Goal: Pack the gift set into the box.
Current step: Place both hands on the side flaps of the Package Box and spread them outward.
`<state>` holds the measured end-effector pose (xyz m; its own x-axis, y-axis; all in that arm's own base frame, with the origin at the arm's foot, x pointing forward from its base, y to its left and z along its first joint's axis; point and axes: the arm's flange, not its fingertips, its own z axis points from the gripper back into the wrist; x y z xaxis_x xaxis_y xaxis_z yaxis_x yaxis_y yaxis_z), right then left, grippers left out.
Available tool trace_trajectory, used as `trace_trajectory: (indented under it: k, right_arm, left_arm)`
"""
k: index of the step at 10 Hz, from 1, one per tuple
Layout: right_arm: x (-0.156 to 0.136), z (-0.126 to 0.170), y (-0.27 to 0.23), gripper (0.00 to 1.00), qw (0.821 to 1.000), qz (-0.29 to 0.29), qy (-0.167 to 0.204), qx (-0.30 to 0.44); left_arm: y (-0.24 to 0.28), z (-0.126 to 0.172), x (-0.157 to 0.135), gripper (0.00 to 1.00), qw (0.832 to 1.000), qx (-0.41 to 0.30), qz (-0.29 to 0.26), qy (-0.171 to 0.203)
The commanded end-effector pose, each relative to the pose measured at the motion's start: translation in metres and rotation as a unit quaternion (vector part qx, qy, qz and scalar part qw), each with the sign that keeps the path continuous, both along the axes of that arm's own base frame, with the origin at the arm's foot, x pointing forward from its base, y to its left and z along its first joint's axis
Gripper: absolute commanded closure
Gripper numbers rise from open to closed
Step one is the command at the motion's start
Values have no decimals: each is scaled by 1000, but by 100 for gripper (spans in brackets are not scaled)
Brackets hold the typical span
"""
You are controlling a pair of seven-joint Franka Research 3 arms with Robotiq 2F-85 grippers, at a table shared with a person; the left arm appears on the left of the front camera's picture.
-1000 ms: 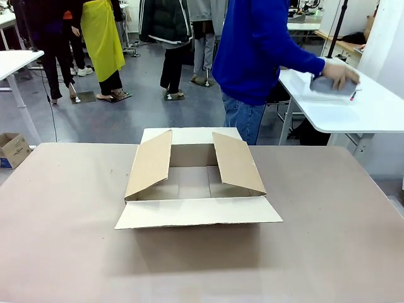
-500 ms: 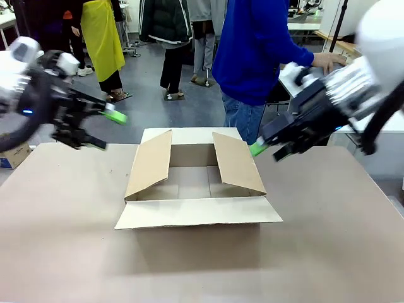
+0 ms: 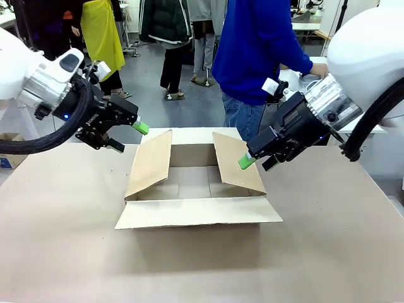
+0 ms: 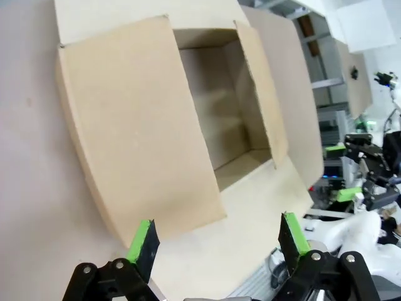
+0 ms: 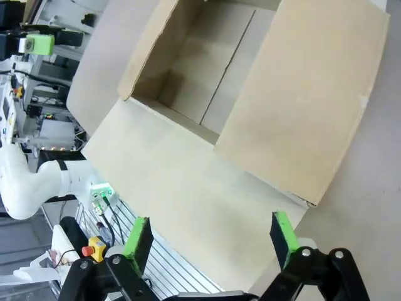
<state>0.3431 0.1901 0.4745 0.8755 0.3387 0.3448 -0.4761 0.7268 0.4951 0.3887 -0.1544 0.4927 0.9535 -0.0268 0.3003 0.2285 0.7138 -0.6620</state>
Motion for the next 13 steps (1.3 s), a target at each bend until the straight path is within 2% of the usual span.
trace_trajectory:
  k: [1, 2, 3, 5, 6, 7, 8, 9, 11, 13]
  right_arm:
    - [-3, 4, 1, 0, 1000, -6, -1, -2]
    - [-3, 4, 1, 0, 1000, -6, -1, -2]
    - [-3, 4, 1, 0, 1000, -6, -1, -2]
    - [-3, 4, 1, 0, 1000, -6, -1, -2]
    - [-3, 4, 1, 0, 1000, -6, -1, -2]
    - [-3, 4, 1, 0, 1000, -6, -1, -2]
    - [-3, 4, 1, 0, 1000, -6, -1, -2]
    - [-3, 4, 1, 0, 1000, -6, -1, -2]
    - [-3, 4, 1, 0, 1000, -6, -1, -2]
    - [-3, 4, 1, 0, 1000, -6, -1, -2]
  left_arm:
    - [-6, -3, 3, 0, 1000, 15, 4, -7]
    - [-23, 12, -4, 0, 998, 56, 30, -20]
    - [-52, 27, 6, 0, 993, 115, 32, -23]
    - [-113, 47, 33, 0, 961, 273, 24, 24]
    - [-137, 47, 43, 0, 942, 331, 9, 53]
    - [-156, 42, 48, 0, 929, 363, 1, 67]
    - [-174, 34, 58, 0, 925, 372, 0, 76]
    - [-188, 22, 71, 0, 923, 376, 38, 80]
    - [-208, -4, 90, 0, 920, 370, 80, 97]
    - [-213, -34, 102, 0, 904, 397, 136, 83]
